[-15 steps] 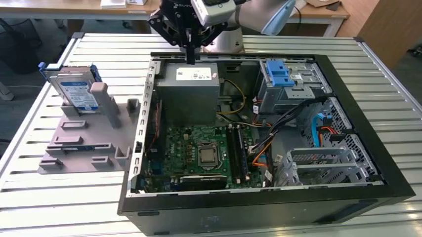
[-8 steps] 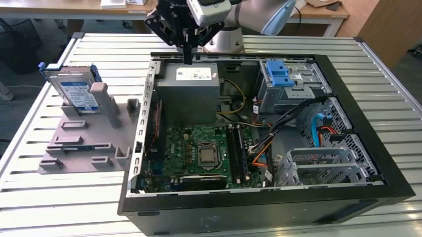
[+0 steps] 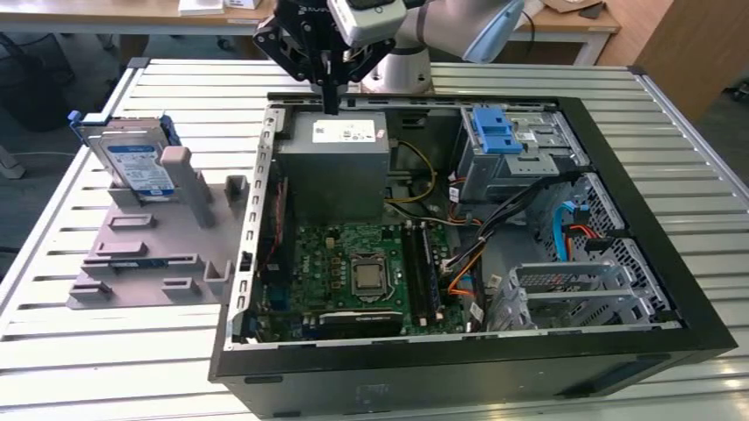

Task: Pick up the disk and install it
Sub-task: 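Reach for the disk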

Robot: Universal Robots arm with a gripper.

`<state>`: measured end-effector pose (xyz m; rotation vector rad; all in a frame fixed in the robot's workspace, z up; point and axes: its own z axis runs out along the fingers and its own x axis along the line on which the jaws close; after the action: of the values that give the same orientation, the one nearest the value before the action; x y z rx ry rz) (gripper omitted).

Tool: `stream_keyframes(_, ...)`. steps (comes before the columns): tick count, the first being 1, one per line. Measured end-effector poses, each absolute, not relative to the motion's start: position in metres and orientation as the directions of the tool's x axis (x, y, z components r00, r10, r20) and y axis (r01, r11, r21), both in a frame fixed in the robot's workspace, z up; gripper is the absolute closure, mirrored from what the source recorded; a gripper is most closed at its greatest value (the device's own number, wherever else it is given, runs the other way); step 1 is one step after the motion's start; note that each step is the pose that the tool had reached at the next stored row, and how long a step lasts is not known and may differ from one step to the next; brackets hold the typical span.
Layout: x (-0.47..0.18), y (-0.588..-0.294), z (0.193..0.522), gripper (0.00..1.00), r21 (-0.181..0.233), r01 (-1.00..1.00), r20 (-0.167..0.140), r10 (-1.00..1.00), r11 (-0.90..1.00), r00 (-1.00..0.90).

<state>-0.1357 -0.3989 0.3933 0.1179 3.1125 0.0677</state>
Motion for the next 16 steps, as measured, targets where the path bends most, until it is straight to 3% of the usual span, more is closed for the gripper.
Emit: stream_keyframes(16,-0.1405,-0.3989,0.3932,0.89,0.044,0.075,-0.024,0.076,0.996,-0.997)
